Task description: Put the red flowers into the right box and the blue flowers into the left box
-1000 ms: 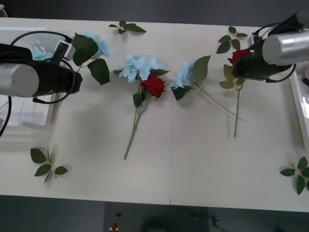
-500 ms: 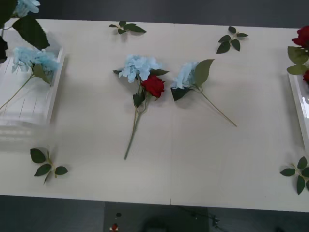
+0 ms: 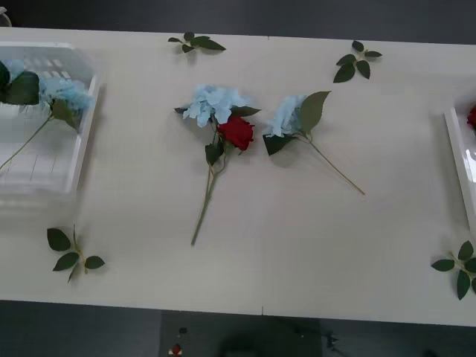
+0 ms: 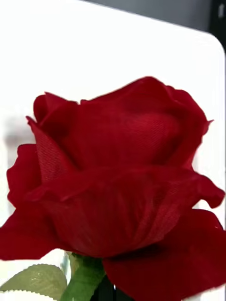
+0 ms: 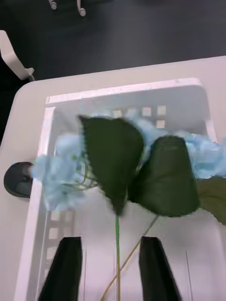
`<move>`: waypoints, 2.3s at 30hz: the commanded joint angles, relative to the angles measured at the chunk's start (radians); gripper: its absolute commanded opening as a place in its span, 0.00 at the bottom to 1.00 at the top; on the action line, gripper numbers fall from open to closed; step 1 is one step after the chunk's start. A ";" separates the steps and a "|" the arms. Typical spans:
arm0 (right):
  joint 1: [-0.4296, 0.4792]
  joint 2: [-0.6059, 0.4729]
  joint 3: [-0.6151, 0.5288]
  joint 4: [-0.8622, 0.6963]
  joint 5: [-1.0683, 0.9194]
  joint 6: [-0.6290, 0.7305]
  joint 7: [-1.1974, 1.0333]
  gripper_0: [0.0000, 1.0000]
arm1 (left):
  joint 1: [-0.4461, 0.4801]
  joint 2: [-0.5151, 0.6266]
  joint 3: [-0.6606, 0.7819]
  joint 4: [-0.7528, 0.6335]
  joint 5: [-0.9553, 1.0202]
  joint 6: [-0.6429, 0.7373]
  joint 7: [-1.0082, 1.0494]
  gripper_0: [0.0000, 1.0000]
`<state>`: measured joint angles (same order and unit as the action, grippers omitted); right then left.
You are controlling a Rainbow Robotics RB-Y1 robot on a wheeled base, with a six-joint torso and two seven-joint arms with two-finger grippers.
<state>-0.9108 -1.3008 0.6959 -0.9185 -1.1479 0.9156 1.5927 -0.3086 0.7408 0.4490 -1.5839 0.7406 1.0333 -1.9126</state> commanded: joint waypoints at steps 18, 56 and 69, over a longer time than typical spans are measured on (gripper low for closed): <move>0.032 -0.028 -0.018 0.116 -0.133 -0.046 0.023 0.07 | -0.127 -0.150 -0.382 -0.093 0.039 0.060 -0.091 0.98; 0.234 -0.005 -0.159 -0.241 -0.500 -0.020 0.081 1.00 | -0.319 -0.448 -0.731 0.340 -0.198 -0.239 -0.059 0.98; 0.517 0.078 -0.343 -0.819 -0.210 -0.095 0.093 1.00 | -0.323 -0.448 -0.783 0.361 -0.237 -0.239 -0.075 0.98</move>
<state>-0.3616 -1.2575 0.3279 -1.6755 -1.4042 0.8233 1.6463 -0.6015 0.2847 -0.3009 -1.2203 0.5128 0.8018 -1.9998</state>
